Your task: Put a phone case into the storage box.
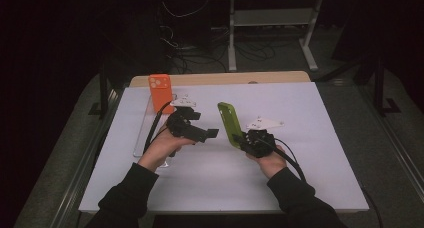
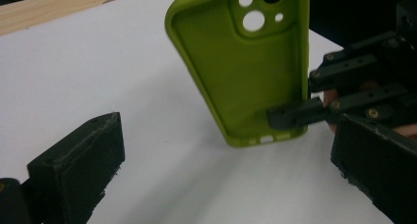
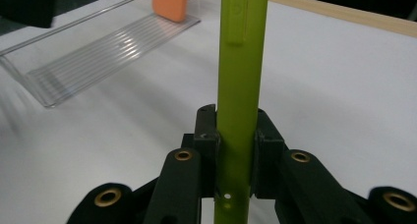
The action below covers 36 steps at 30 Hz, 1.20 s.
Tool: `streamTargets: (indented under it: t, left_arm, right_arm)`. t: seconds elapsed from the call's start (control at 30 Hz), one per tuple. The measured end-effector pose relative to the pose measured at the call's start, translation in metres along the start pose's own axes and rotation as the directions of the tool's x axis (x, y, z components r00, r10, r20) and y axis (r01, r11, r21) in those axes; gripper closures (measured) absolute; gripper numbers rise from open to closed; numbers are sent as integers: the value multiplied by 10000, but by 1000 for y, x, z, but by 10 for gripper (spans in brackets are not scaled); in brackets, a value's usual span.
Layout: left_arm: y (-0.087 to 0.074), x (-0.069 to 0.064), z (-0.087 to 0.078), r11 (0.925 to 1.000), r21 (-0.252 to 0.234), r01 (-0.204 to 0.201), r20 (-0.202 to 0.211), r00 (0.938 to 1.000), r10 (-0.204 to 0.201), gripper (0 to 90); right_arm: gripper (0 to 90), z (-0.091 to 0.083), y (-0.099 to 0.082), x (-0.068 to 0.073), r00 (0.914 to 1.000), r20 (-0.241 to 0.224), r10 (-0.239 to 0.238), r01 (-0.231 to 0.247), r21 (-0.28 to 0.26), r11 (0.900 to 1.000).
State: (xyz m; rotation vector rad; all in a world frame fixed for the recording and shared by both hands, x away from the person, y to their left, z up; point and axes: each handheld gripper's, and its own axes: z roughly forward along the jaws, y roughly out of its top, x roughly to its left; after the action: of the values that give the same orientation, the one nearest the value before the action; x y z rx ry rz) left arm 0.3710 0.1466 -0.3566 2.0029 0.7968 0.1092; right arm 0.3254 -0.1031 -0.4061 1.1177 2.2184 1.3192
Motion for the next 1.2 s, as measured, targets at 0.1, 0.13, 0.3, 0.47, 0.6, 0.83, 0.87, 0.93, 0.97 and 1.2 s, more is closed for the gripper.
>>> streamTargets:
  t: [0.1,0.13,0.3,0.47,0.6,0.83,0.87,0.93,0.97,1.2]
  left_arm:
    - [0,0,1,9999,-113,73,31,10000,-73,0]
    - [0,-1,2,9998,-178,97,54,9999,-96,0]
    - [0,-1,5,9995,-292,110,181,9998,-104,0]
    - [-1,-1,8,9987,-471,-190,277,9994,203,0]
    - [-3,-3,10,9979,-641,94,435,9990,-66,0]
    - [-3,-5,14,9968,-792,83,556,9984,-39,0]
    - [-3,-5,15,9967,-804,112,528,9986,-70,0]
    - [-4,-5,16,9956,-858,378,490,9982,-337,0]
    - [-4,-5,17,9958,-831,375,448,9984,-339,0]
    - [-5,-5,15,9926,-1155,372,232,9991,-348,95]
  right_arm:
    - [757,2,0,6,9999,-154,-53,54,52,10000]
    - [757,2,0,8,9997,-208,-132,133,37,9999]
    - [757,3,2,18,9985,-452,-303,298,-125,9995]
    - [757,4,3,27,9961,-783,-402,379,-308,9988]
    - [757,3,4,33,9947,-940,-412,384,-322,9987]
    - [757,8,4,40,9927,-1114,-469,436,-325,9985]
    - [757,9,4,41,9930,-1091,-457,426,-306,9986]
    - [757,10,4,42,9930,-1083,-477,446,-312,9985]
    - [757,10,4,42,9931,-1073,-480,453,-275,9986]
    - [757,13,1,45,9934,-999,-563,550,-163,9984]
